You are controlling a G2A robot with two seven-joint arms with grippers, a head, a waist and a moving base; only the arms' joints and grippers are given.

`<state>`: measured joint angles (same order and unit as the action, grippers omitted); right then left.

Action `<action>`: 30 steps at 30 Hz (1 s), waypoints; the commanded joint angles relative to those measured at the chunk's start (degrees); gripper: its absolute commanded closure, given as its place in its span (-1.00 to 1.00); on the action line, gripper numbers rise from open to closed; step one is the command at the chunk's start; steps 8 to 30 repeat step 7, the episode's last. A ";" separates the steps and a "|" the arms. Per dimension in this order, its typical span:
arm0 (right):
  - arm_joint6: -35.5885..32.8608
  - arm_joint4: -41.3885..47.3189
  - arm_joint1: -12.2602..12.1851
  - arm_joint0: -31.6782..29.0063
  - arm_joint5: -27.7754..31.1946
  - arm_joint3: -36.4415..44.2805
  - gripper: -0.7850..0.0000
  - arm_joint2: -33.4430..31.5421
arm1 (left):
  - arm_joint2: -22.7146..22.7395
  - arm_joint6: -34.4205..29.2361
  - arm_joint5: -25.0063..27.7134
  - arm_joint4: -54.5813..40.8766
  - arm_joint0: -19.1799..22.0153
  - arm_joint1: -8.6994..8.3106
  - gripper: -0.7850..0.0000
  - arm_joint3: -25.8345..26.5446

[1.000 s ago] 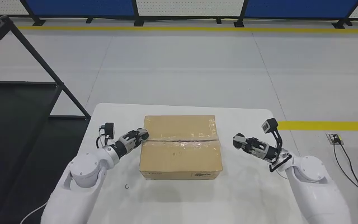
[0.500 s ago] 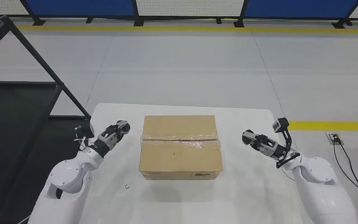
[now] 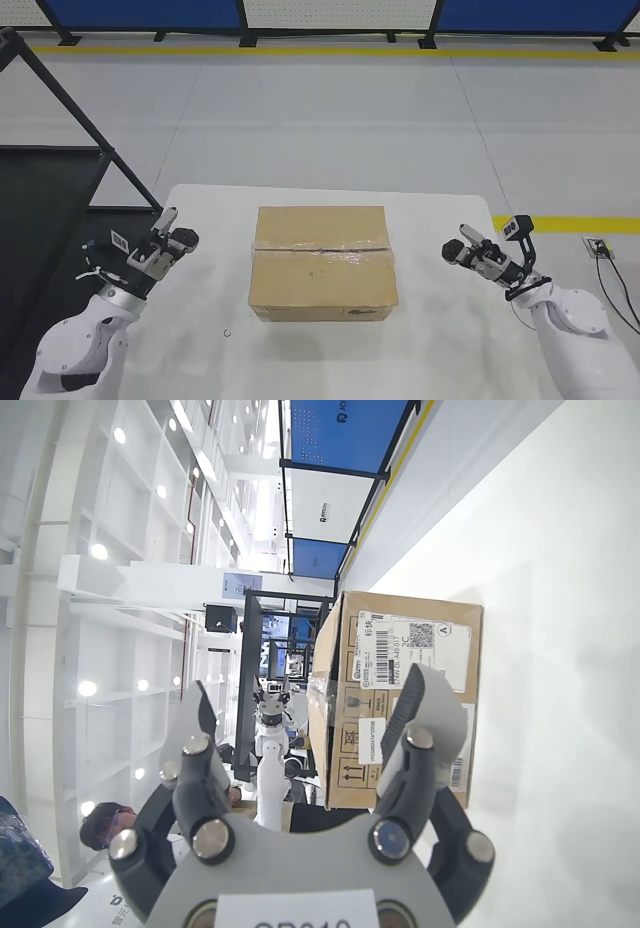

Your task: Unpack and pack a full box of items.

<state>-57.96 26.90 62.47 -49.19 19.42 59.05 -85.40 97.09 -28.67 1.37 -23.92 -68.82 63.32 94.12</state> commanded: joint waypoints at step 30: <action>0.00 0.00 0.00 0.00 0.00 0.00 -1.00 0.00 | 0.00 0.00 0.00 0.00 0.00 0.00 -1.00 0.00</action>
